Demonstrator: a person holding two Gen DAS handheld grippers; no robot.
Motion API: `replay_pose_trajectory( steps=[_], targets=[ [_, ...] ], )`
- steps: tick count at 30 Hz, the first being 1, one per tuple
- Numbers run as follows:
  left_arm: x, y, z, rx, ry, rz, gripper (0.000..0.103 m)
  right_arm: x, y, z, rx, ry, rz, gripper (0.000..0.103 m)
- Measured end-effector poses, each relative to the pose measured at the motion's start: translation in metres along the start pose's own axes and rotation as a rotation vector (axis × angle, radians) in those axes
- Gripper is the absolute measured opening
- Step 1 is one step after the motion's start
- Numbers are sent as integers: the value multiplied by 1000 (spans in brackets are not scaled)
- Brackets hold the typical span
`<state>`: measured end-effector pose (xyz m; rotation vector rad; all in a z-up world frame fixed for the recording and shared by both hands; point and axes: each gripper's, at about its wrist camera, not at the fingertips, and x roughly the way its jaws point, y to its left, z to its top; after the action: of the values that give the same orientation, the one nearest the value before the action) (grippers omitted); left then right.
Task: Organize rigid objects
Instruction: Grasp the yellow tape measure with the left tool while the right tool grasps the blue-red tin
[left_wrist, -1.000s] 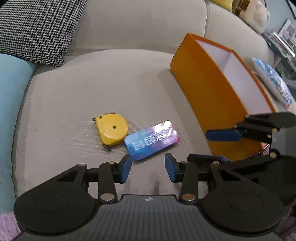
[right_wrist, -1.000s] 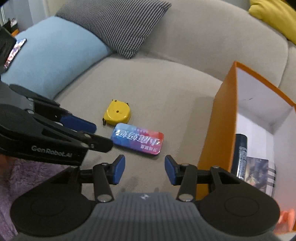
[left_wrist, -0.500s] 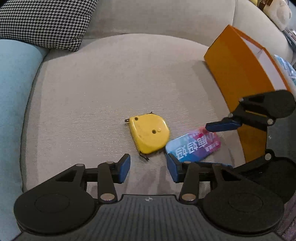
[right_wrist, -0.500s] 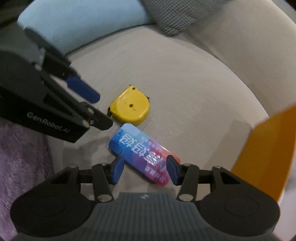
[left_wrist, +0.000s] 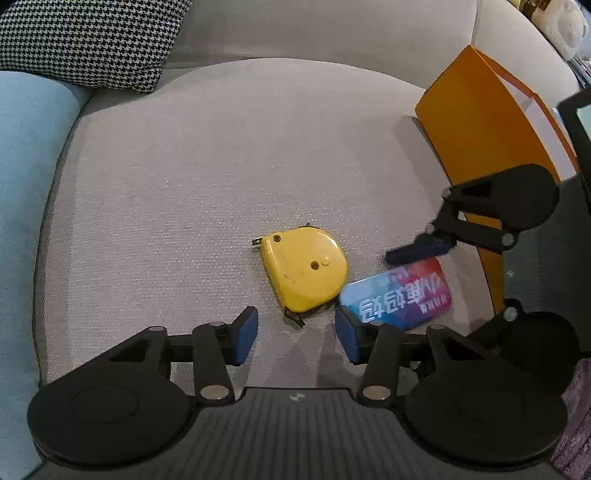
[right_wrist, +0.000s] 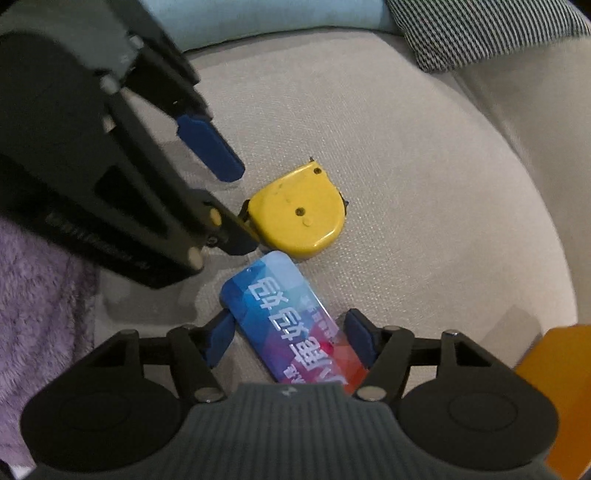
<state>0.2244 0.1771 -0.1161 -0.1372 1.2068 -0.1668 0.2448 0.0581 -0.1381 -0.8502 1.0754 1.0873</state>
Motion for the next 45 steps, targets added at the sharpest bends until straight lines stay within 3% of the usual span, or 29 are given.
replay_pose_trajectory(
  steps=[4,9,15,21,26,30,45],
  targets=[
    [1,4,4,-44,-12,-5,70,-4,-5,-5,39,49,-12,57],
    [4,-3,14,-110,-30,18,79,-9,-26,-14,218,78,-87,52],
    [18,-8,25,-239,15,47,79,-13,-42,-25,385,41,-108,50],
    [32,-20,32,-235,12,122,81,-15,-42,-26,393,25,-107,51],
    [40,-34,31,-167,-1,175,80,-16,-52,-29,410,14,-102,52],
    [34,-31,24,-153,-40,192,59,-17,-54,-30,418,8,-99,52],
    [0,-26,-2,-189,-122,100,59,-39,-39,-42,416,-71,-106,48]
  ],
)
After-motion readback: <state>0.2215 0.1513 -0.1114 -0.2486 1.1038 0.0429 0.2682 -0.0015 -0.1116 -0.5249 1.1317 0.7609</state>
